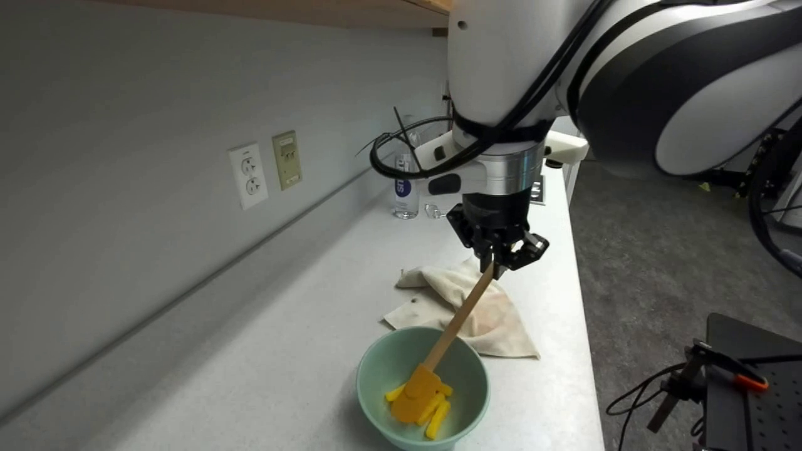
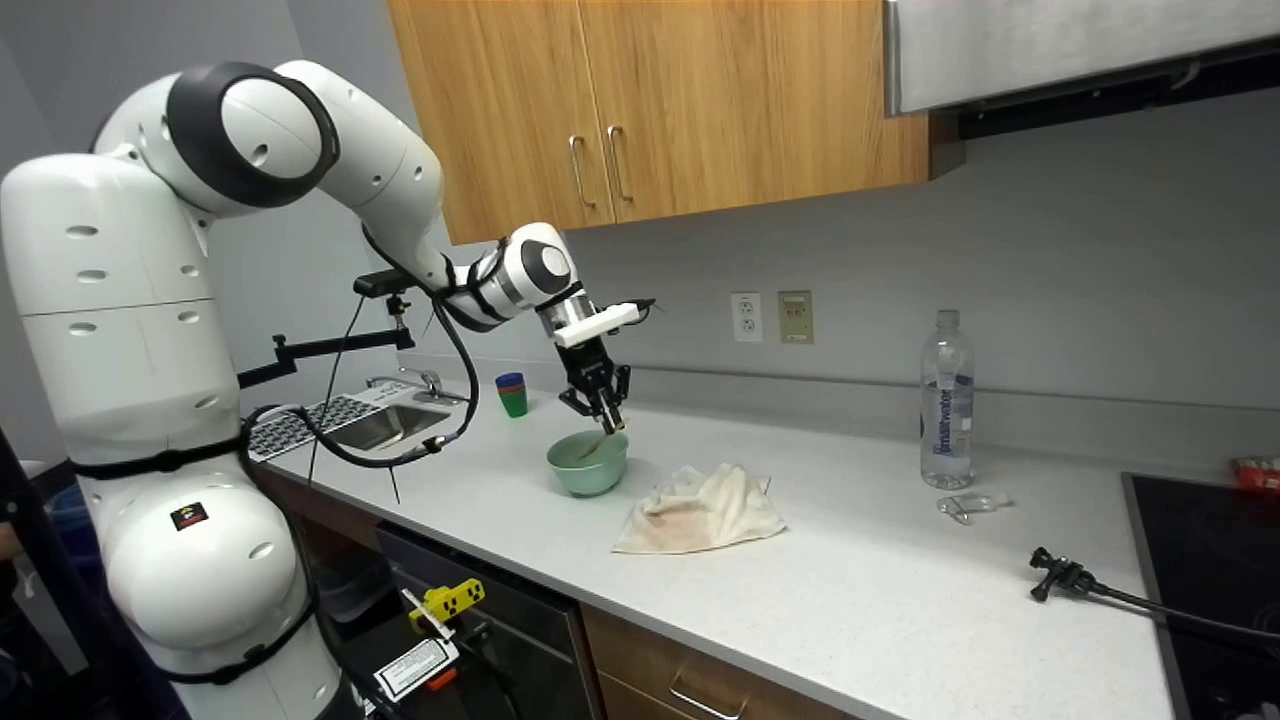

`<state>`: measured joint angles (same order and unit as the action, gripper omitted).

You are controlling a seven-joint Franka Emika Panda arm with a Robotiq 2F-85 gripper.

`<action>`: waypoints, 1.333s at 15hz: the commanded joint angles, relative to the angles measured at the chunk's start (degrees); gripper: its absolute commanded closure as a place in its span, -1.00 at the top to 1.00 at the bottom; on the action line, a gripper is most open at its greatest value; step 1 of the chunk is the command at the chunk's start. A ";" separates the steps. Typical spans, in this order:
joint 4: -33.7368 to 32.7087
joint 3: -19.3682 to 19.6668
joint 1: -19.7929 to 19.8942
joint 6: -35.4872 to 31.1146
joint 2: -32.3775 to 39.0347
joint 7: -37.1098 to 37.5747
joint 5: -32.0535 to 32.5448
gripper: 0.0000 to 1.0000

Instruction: Use the wooden spatula to stir the contents in the green bowl

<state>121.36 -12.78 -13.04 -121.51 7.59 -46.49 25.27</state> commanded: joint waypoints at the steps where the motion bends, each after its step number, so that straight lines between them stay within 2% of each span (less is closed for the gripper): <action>1: -5.93 -0.35 -0.76 2.67 5.35 -0.23 2.64 -0.91; 5: -7.88 -0.31 -1.07 3.67 7.57 -0.57 3.73 -0.91; 13: -9.00 -0.63 -1.96 8.95 7.41 -2.58 7.86 -0.91; 20: -9.24 -1.95 -0.93 4.89 7.15 -8.76 2.31 -0.91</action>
<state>113.60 -13.95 -14.81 -115.22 14.51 -51.94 30.60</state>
